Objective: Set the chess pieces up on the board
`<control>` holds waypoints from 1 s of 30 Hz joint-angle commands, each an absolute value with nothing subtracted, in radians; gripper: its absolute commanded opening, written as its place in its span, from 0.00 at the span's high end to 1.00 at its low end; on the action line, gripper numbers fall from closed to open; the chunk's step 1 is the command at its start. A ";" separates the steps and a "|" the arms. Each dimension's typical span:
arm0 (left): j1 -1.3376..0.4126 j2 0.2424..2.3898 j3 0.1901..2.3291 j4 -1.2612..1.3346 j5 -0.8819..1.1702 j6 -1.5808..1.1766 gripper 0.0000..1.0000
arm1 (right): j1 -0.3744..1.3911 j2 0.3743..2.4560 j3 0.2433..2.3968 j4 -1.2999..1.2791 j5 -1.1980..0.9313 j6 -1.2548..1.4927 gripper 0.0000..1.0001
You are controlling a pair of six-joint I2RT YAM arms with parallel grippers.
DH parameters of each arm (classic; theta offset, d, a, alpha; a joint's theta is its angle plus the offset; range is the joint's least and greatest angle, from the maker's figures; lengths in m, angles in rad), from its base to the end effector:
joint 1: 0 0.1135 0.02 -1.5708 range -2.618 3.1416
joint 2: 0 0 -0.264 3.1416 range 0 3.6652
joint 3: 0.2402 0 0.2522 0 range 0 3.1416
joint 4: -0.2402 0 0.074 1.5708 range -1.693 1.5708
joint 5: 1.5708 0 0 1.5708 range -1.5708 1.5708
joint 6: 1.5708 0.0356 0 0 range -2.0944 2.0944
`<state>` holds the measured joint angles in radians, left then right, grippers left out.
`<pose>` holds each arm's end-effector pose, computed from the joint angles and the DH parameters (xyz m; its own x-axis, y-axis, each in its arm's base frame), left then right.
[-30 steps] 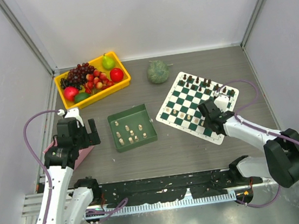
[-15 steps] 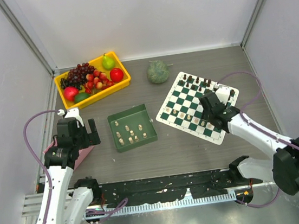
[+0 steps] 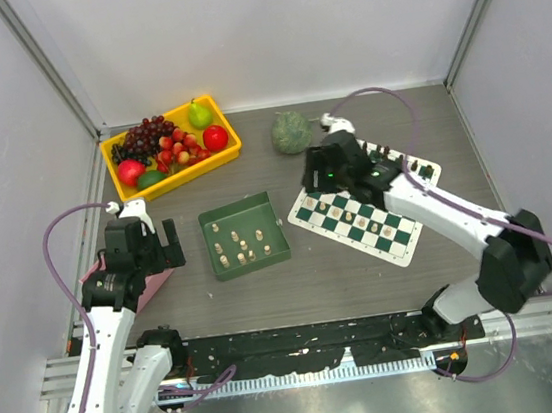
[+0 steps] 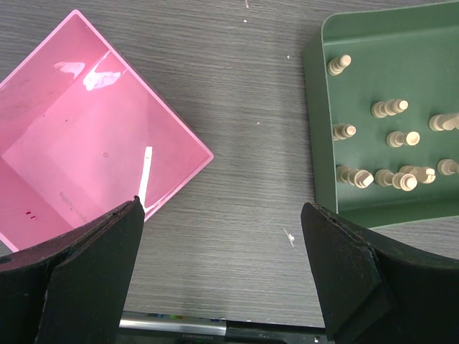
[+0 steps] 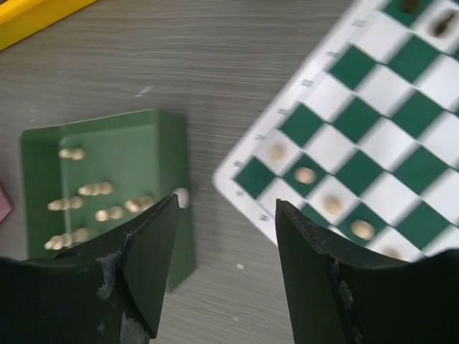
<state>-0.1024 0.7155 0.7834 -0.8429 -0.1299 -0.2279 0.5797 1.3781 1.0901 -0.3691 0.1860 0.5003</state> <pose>0.1389 -0.0096 0.2867 -0.6802 -0.1553 -0.7164 -0.1482 0.9863 -0.0731 0.2610 0.1630 0.2940 -0.6479 0.1393 -0.7489 -0.1197 0.9523 0.2807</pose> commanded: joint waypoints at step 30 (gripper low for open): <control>-0.097 0.675 0.815 -0.827 -0.140 -0.221 0.01 | 0.977 2.336 2.101 -0.552 0.107 0.405 0.55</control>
